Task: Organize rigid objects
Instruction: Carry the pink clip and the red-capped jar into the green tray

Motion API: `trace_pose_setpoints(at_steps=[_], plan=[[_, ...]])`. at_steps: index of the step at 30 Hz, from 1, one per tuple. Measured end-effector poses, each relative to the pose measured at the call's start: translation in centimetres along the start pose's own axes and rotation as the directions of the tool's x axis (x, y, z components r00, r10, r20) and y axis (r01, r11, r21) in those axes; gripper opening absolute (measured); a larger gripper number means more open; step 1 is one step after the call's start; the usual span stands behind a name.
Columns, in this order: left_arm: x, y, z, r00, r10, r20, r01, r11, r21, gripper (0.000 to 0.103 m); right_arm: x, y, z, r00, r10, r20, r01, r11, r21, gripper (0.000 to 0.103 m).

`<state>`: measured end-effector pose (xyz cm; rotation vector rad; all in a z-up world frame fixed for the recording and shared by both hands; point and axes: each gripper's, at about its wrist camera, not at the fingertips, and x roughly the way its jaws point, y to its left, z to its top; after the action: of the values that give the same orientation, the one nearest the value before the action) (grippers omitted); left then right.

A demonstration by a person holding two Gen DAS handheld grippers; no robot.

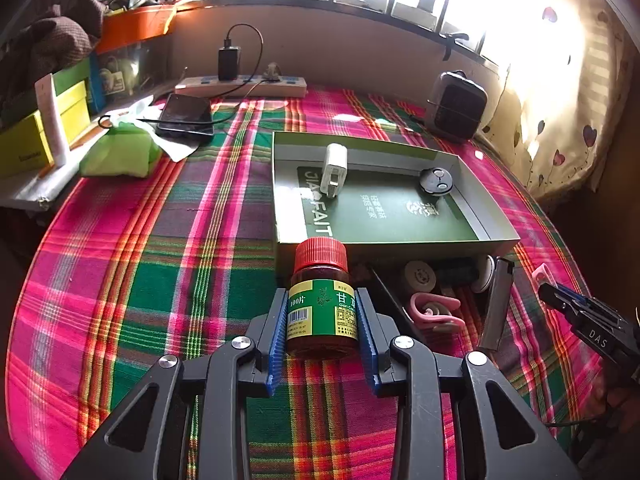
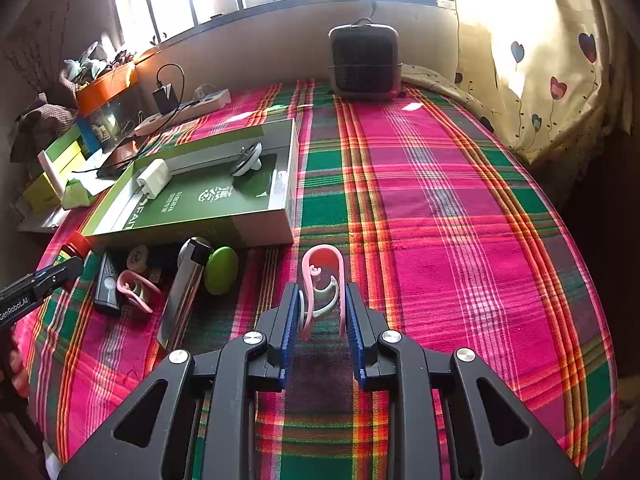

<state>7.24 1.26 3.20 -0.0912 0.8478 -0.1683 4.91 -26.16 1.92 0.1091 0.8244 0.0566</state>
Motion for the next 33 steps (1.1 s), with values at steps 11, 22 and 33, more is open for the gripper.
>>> trace_pose_setpoints(at_steps=[11, 22, 33], plan=[[-0.7, 0.0, 1.9, 0.999, -0.028, 0.029, 0.028, 1.000, 0.009, 0.031, -0.4, 1.9, 3.1, 0.998, 0.047, 0.029, -0.045, 0.997, -0.063, 0.024], [1.4, -0.4, 4.4, 0.999, -0.039, 0.024, 0.039, 0.999, 0.026, 0.031, 2.5, 4.8, 7.0, 0.991, 0.135, -0.006, -0.135, 0.983, -0.122, 0.024], [4.0, -0.3, 5.8, 1.000, -0.023, 0.003, 0.023, 1.000, 0.017, 0.031, 7.5, 7.8, 10.1, 0.980, 0.177, -0.090, -0.190, 0.969, -0.159, 0.024]])
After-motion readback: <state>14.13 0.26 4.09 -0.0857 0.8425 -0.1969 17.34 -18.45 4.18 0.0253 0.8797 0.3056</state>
